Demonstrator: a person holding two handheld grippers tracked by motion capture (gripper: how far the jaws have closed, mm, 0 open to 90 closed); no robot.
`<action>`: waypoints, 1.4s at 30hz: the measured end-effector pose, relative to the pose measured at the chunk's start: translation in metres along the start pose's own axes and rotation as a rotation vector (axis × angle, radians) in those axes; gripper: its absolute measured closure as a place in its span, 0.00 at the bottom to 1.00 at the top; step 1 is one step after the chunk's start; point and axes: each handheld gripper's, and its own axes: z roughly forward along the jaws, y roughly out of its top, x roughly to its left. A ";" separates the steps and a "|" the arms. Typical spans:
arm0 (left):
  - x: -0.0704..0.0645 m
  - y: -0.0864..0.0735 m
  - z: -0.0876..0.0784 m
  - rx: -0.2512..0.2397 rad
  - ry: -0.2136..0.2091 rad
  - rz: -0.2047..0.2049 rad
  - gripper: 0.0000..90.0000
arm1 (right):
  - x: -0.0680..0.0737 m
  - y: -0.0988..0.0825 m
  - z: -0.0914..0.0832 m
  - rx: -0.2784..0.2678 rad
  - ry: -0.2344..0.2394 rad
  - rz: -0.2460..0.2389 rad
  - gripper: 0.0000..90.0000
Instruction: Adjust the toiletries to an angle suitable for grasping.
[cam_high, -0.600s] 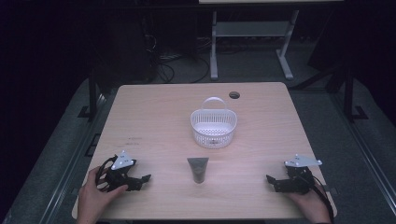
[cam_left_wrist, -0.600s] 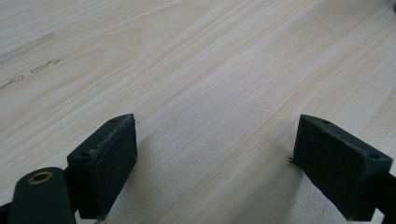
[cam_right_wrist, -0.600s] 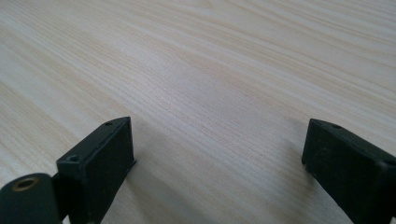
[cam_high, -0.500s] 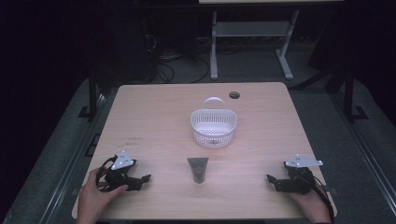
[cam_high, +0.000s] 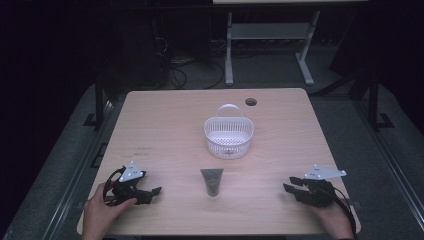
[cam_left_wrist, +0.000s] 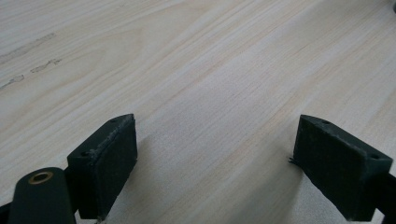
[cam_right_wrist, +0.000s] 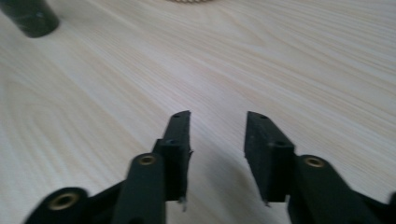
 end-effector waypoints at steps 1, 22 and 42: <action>0.000 0.000 0.000 0.000 0.000 0.000 0.14 | 0.001 0.001 0.000 -0.001 0.015 -0.001 0.73; 0.000 0.000 0.000 0.001 0.000 0.000 0.14 | 0.027 0.039 -0.001 -0.019 0.172 -0.080 1.00; 0.000 0.000 0.000 -0.003 0.000 -0.004 0.14 | 0.057 0.085 0.007 -0.024 0.306 -0.166 1.00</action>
